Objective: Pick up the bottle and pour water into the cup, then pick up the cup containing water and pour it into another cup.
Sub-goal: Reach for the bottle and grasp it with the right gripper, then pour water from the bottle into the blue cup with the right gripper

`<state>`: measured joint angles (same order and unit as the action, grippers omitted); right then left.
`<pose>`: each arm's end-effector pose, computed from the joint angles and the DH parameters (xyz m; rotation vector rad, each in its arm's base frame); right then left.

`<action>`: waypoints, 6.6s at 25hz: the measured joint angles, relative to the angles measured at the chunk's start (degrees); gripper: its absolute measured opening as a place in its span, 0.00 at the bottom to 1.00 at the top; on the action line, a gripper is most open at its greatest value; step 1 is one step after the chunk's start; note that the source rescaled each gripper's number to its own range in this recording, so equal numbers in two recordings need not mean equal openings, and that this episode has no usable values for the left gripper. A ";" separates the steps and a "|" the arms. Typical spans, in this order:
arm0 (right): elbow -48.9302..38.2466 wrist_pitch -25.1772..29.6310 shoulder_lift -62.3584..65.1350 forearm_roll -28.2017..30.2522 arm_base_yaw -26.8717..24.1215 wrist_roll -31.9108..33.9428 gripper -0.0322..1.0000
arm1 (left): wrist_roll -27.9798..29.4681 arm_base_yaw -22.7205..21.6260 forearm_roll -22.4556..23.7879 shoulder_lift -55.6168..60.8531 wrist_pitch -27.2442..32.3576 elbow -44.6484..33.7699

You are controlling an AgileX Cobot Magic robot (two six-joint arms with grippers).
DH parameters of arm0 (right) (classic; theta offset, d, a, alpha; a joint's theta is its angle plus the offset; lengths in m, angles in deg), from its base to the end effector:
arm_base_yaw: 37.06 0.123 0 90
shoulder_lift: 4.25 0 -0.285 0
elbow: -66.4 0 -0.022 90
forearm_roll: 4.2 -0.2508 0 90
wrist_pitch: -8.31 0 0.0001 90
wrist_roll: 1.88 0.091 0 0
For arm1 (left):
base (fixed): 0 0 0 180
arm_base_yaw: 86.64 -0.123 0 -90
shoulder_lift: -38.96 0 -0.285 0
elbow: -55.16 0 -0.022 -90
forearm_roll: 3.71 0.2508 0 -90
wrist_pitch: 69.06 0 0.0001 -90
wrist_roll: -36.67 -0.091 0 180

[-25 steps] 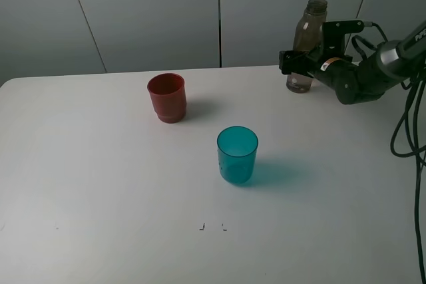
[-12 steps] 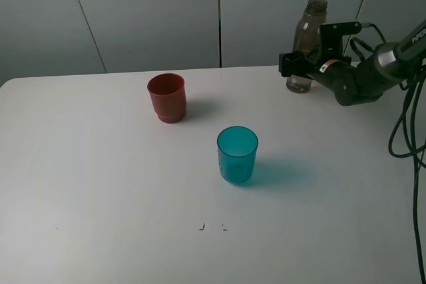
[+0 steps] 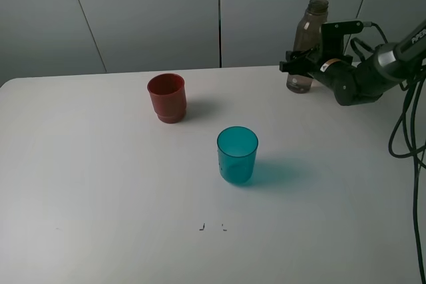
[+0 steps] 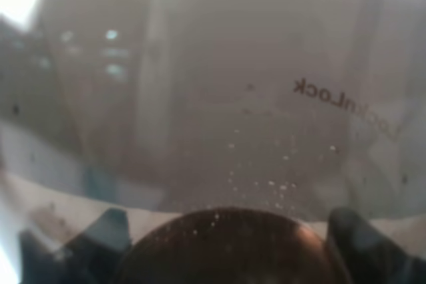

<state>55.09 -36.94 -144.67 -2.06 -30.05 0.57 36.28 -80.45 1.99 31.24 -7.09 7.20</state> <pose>0.4414 0.0567 0.0682 -0.1168 1.8567 0.1209 -0.0064 0.0087 0.2789 0.1111 2.0468 0.0562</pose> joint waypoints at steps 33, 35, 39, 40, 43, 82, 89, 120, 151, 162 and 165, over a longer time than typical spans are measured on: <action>-24.28 3.34 25.67 23.47 -0.14 1.09 0.06 | 0.00 0.00 0.00 0.00 0.00 0.00; -25.98 2.38 27.68 25.84 -0.14 1.20 0.06 | 0.00 0.00 0.00 0.00 0.00 0.00; -30.19 -0.78 31.17 27.28 1.05 1.32 0.06 | 0.00 0.00 0.00 0.00 0.00 0.00; -31.07 -1.09 31.76 27.31 1.70 1.32 0.06 | 0.00 0.00 0.00 0.00 0.00 0.00; -33.03 -1.38 33.29 27.53 3.57 1.19 0.06 | 0.00 0.00 0.00 0.00 0.00 0.00; -34.94 -1.62 29.77 21.29 7.77 -46.61 0.06 | 0.39 0.00 0.00 0.00 0.00 0.00; -34.94 -1.62 29.77 20.67 7.77 -55.86 0.06 | 0.39 0.00 0.00 0.00 0.00 0.00; -33.02 0.88 29.77 16.77 7.77 -71.46 0.06 | 0.39 0.00 0.00 0.00 0.00 0.00; -32.88 4.00 29.77 19.72 7.77 -73.93 0.06 | 0.39 0.00 0.00 0.00 0.00 0.00; -32.63 3.68 29.77 19.72 7.77 -77.11 0.06 | 0.39 0.00 0.00 0.00 0.00 0.00; -32.63 3.68 29.77 19.72 7.77 -78.17 0.06 | 0.39 0.00 0.00 0.00 0.00 0.00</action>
<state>22.46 -33.25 -114.89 17.67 -22.28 -77.60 36.67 -80.45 1.99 31.24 -7.09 7.20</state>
